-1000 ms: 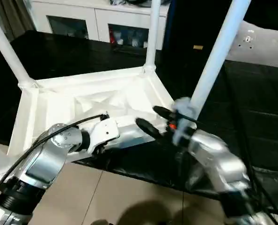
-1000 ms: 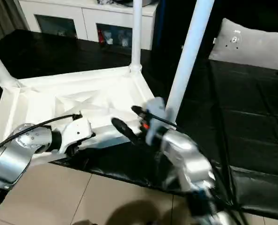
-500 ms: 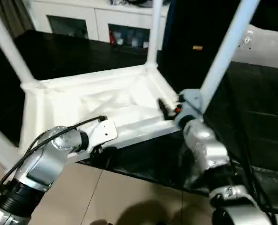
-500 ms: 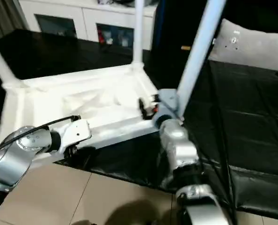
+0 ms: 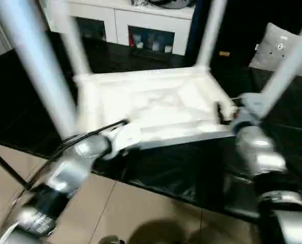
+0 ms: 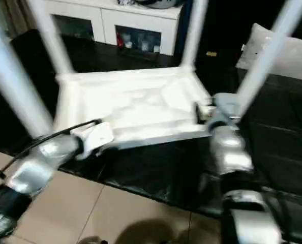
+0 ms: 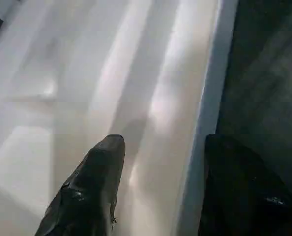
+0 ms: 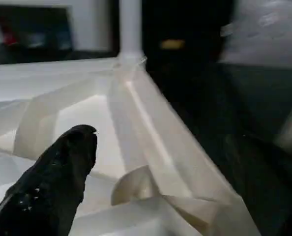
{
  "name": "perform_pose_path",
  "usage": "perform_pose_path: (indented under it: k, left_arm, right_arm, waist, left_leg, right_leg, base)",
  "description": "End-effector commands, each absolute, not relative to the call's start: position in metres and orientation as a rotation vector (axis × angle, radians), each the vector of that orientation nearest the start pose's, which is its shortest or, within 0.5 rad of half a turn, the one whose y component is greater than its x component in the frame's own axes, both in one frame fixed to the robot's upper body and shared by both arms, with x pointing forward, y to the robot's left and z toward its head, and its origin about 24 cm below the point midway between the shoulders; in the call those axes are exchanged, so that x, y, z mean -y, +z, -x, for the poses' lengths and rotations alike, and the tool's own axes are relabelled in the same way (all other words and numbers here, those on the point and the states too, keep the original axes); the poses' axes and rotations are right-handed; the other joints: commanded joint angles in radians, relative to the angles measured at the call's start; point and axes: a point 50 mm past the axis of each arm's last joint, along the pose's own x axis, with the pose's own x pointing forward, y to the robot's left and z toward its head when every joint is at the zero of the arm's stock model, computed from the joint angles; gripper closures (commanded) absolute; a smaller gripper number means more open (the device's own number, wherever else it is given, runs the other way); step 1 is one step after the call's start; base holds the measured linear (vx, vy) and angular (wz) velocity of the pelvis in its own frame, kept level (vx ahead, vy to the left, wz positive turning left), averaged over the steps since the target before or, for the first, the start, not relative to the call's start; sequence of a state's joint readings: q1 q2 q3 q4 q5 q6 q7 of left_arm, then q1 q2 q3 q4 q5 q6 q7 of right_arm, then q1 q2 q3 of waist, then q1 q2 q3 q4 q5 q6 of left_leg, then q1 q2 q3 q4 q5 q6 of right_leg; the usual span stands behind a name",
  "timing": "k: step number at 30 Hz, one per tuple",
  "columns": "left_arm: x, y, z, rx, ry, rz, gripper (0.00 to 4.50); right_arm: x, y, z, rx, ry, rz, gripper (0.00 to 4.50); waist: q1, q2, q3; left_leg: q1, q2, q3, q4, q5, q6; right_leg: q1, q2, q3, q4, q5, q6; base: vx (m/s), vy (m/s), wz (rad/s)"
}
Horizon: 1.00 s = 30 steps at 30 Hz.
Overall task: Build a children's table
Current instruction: Rotate table base
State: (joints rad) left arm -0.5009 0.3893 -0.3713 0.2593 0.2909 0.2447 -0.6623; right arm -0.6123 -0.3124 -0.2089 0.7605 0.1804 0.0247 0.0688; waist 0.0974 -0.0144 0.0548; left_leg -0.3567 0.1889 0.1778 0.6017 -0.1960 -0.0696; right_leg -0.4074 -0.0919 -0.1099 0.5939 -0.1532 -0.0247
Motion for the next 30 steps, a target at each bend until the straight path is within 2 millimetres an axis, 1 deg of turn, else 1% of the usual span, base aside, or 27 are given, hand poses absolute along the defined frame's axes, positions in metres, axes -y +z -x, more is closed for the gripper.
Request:
perform_pose_path:
  k: [1, 2, 3, 5, 6, 7, 10, 11, 12, 13, 14, 15, 16, 17, 18, 19, 20, 21, 22, 23, 24, 25, 26, 27, 28, 29, 30]
  left_arm:
    - [-0.115, 0.068, -0.328, -0.235, -0.810, -0.840, 1.56]
    - [-0.111, 0.067, -0.330, -0.224, -0.808, -0.842, 1.56]
    - [-0.106, 0.066, -0.335, -0.191, -0.787, -0.855, 1.56]
    - [-0.103, 0.066, -0.338, -0.157, -0.761, -0.873, 1.56]
    - [-0.097, 0.068, -0.343, -0.086, -0.739, -0.902, 1.56]
    - [-0.093, 0.069, -0.342, -0.069, -0.744, -0.876, 1.56]
    - [-0.085, 0.071, -0.339, -0.017, -0.738, -0.739, 1.56]
    - [-0.086, 0.071, -0.338, -0.005, -0.718, -0.689, 1.56]
    - [-0.087, 0.071, -0.337, 0.004, -0.699, -0.643, 1.56]
    - [-0.090, 0.070, -0.334, 0.018, -0.681, -0.590, 1.56]
    - [-0.092, 0.070, -0.331, 0.031, -0.669, -0.525, 1.56]
    - [-0.093, 0.070, -0.329, 0.037, -0.665, -0.499, 1.56]
    - [-0.101, 0.068, -0.317, 0.072, -0.647, -0.378, 1.56]
    - [-0.103, 0.067, -0.314, 0.082, -0.645, -0.355, 1.56]
    - [-0.107, 0.065, -0.305, 0.102, -0.643, -0.318, 1.56]
    - [-0.113, 0.061, -0.297, 0.112, -0.639, -0.327, 1.36]
    - [-0.115, 0.059, -0.293, 0.119, -0.645, -0.325, 1.27]
    - [-0.121, 0.056, -0.285, 0.135, -0.624, -0.310, 1.27]
    - [-0.121, 0.056, -0.285, 0.136, -0.624, -0.310, 1.27]
    - [-0.127, 0.055, -0.280, 0.156, -0.580, -0.280, 1.22]
    - [-0.136, 0.052, -0.273, 0.174, -0.520, -0.249, 1.22]
    - [-0.142, 0.050, -0.268, 0.185, -0.470, -0.226, 1.03]
    - [-0.148, 0.047, -0.264, 0.193, -0.424, -0.206, 0.90]
    - [-0.152, 0.046, -0.261, 0.198, -0.398, -0.191, 0.83]
    - [-0.157, 0.044, -0.257, 0.202, -0.348, -0.174, 0.84]
    - [-0.168, 0.040, -0.251, 0.212, -0.246, -0.164, 0.72]
    - [-0.171, 0.039, -0.249, 0.218, -0.219, -0.164, 0.55]
  right_arm:
    - [0.263, 0.077, -0.352, -0.098, -0.219, -0.003, 0.00]
    - [0.266, 0.078, -0.351, -0.095, -0.226, -0.001, 0.00]
    - [0.271, 0.078, -0.349, -0.089, -0.241, 0.007, 0.00]
    - [0.274, 0.077, -0.346, -0.088, -0.251, 0.015, 0.00]
    - [0.279, 0.075, -0.343, -0.089, -0.260, 0.031, 0.00]
    - [0.281, 0.073, -0.340, -0.092, -0.262, 0.039, 0.00]
    - [0.282, 0.069, -0.334, -0.095, -0.262, 0.047, 0.00]
    - [0.282, 0.068, -0.332, -0.094, -0.262, 0.047, 0.00]
    - [0.282, 0.068, -0.330, -0.093, -0.262, 0.048, 0.00]
    - [0.281, 0.067, -0.329, -0.091, -0.257, 0.049, 0.00]
    - [0.279, 0.066, -0.327, -0.088, -0.247, 0.049, 0.00]
    - [0.278, 0.066, -0.326, -0.087, -0.243, 0.049, 0.00]
    - [0.267, 0.066, -0.323, -0.062, -0.170, 0.031, 0.00]
    - [0.263, 0.067, -0.322, -0.053, -0.144, 0.024, 0.00]
    - [0.254, 0.067, -0.320, -0.037, -0.085, 0.007, 0.00]
    - [0.245, 0.065, -0.318, -0.038, -0.017, -0.014, 0.00]
    - [0.240, 0.065, -0.316, -0.041, 0.018, -0.029, 0.00]
    - [0.230, 0.064, -0.313, -0.037, 0.077, -0.051, 0.00]
    - [0.230, 0.064, -0.313, -0.036, 0.079, -0.052, 0.00]
    - [0.222, 0.063, -0.311, -0.034, 0.118, -0.056, 0.00]
    - [0.214, 0.062, -0.308, -0.034, 0.170, -0.059, 0.00]
    - [0.208, 0.060, -0.305, -0.035, 0.205, -0.058, 0.00]
    - [0.203, 0.059, -0.303, -0.041, 0.233, -0.060, 0.00]
    - [0.200, 0.058, -0.301, -0.046, 0.249, -0.062, 0.00]
    - [0.196, 0.056, -0.298, -0.054, 0.273, -0.069, 0.00]
    - [0.186, 0.053, -0.293, -0.071, 0.326, -0.079, 0.00]
    - [0.184, 0.051, -0.292, -0.078, 0.341, -0.080, 0.00]
  waist:
    - [-0.008, -0.016, -0.073]
    - [-0.008, -0.018, -0.075]
    - [-0.010, -0.017, -0.075]
    - [-0.010, -0.015, -0.075]
    - [-0.011, -0.018, -0.076]
    - [-0.011, -0.018, -0.076]
    - [-0.008, -0.012, -0.078]
    - [-0.008, -0.016, -0.079]
    - [-0.008, -0.009, -0.078]
    - [-0.010, -0.014, -0.079]
    - [-0.009, -0.012, -0.079]
    - [-0.009, -0.014, -0.078]
    - [-0.008, -0.009, -0.078]
    - [-0.008, -0.004, -0.078]
    - [-0.013, -0.009, -0.076]
    - [-0.017, -0.004, -0.075]
    - [-0.020, -0.003, -0.072]
    - [-0.021, -0.001, -0.072]
    - [-0.023, -0.001, -0.071]
    - [-0.026, -0.002, -0.065]
    - [-0.027, -0.003, -0.065]
    - [-0.027, -0.004, -0.062]
    - [-0.030, -0.005, -0.060]
    - [-0.032, -0.002, -0.057]
    - [-0.034, -0.004, -0.058]
    - [-0.033, -0.002, -0.062]
    - [-0.035, -0.003, -0.058]
  left_leg:
    - [-0.001, 0.026, -0.003, -0.068, -0.138, 0.032]
    - [0.000, 0.025, -0.002, -0.066, -0.144, 0.038]
    - [-0.005, 0.026, -0.004, -0.067, -0.138, 0.040]
    - [-0.003, 0.024, -0.004, -0.064, -0.144, 0.047]
    - [-0.006, 0.024, -0.004, -0.064, -0.141, 0.052]
    - [-0.005, 0.025, -0.005, -0.063, -0.143, 0.054]
    - [-0.006, 0.028, -0.005, -0.062, -0.130, 0.062]
    - [-0.006, 0.029, -0.005, -0.062, -0.123, 0.065]
    - [-0.008, 0.030, -0.006, -0.062, -0.127, 0.070]
    - [-0.012, 0.030, -0.005, -0.060, -0.128, 0.073]
    - [-0.011, 0.030, -0.006, -0.060, -0.126, 0.075]
    - [-0.013, 0.031, -0.005, -0.060, -0.125, 0.078]
    - [-0.012, 0.030, -0.005, -0.060, -0.127, 0.080]
    - [-0.014, 0.031, -0.006, -0.060, -0.132, 0.083]
    - [-0.016, 0.032, -0.007, -0.063, -0.155, 0.088]
    - [-0.016, 0.038, -0.009, -0.066, -0.170, 0.091]
    - [-0.016, 0.037, -0.008, -0.068, -0.182, 0.092]
    - [-0.008, 0.038, -0.008, -0.068, -0.207, 0.086]
    - [-0.010, 0.040, -0.009, -0.071, -0.212, 0.083]
    - [-0.008, 0.041, -0.009, -0.075, -0.238, 0.074]
    - [-0.006, 0.041, -0.010, -0.074, -0.257, 0.064]
    - [-0.007, 0.041, -0.010, -0.075, -0.269, 0.061]
    - [-0.010, 0.039, -0.011, -0.077, -0.284, 0.057]
    - [-0.005, 0.039, -0.012, -0.078, -0.309, 0.050]
    - [-0.001, 0.038, -0.013, -0.078, -0.316, 0.045]
    - [0.000, 0.039, -0.014, -0.077, -0.307, 0.044]
    - [-0.007, 0.041, -0.015, -0.082, -0.307, 0.046]
  right_leg:
    - [0.055, -0.054, 0.056, -0.062, -0.252, -0.133]
    - [0.057, -0.055, 0.056, -0.064, -0.274, -0.124]
    - [0.059, -0.057, 0.054, -0.064, -0.279, -0.122]
    - [0.056, -0.054, 0.053, -0.070, -0.293, -0.112]
    - [0.057, -0.055, 0.051, -0.071, -0.297, -0.109]
    - [0.056, -0.054, 0.051, -0.071, -0.299, -0.106]
    - [0.057, -0.056, 0.051, -0.067, -0.263, -0.126]
    - [0.058, -0.056, 0.051, -0.064, -0.245, -0.137]
    - [0.057, -0.056, 0.048, -0.065, -0.251, -0.145]
    - [0.059, -0.057, 0.048, -0.066, -0.256, -0.143]
    - [0.058, -0.058, 0.049, -0.065, -0.255, -0.145]
    - [0.059, -0.058, 0.049, -0.066, -0.260, -0.143]
    - [0.057, -0.057, 0.049, -0.068, -0.265, -0.143]
    - [0.058, -0.060, 0.049, -0.066, -0.263, -0.145]
    - [0.056, -0.056, 0.046, -0.072, -0.301, -0.125]
    - [0.053, -0.058, 0.048, -0.075, -0.313, -0.120]
    - [0.050, -0.052, 0.046, -0.078, -0.329, -0.113]
    - [0.045, -0.052, 0.046, -0.082, -0.355, -0.107]
    - [0.047, -0.053, 0.048, -0.082, -0.356, -0.106]
    - [0.041, -0.049, 0.047, -0.090, -0.392, -0.096]
    - [0.041, -0.052, 0.047, -0.092, -0.414, -0.089]
    - [0.041, -0.053, 0.047, -0.094, -0.430, -0.083]
    - [0.042, -0.053, 0.045, -0.098, -0.472, -0.063]
    - [0.035, -0.053, 0.044, -0.108, -0.522, -0.042]
    - [0.033, -0.052, 0.043, -0.109, -0.536, -0.036]
    - [0.035, -0.051, 0.046, -0.107, -0.507, -0.036]
    - [0.037, -0.048, 0.047, -0.106, -0.484, -0.034]
  base:
    - [0.000, 0.000, 0.00]
    - [0.000, 0.000, 0.00]
    - [0.000, 0.000, 0.00]
    - [0.000, 0.000, 0.00]
    - [0.000, 0.000, 0.00]
    - [0.000, 0.000, 0.00]
    - [0.000, 0.000, 0.00]
    - [0.000, 0.000, 0.00]
    - [0.000, 0.000, 0.00]
    - [0.000, 0.000, 0.00]
    - [0.000, 0.000, 0.00]
    - [0.000, 0.000, 0.00]
    - [0.000, 0.000, 0.00]
    - [0.000, 0.000, 0.00]
    - [0.000, 0.000, 0.00]
    - [0.000, 0.000, 0.00]
    - [0.000, 0.000, 0.00]
    - [0.000, 0.000, 0.00]
    - [0.000, 0.000, 0.00]
    - [0.000, 0.000, 0.00]
    - [0.000, 0.000, 0.00]
    - [0.000, 0.000, 0.00]
    - [0.000, 0.000, 0.00]
    - [0.000, 0.000, 0.00]
    - [0.000, 0.000, 0.00]
    - [0.000, 0.000, 0.00]
    - [0.000, 0.000, 0.00]
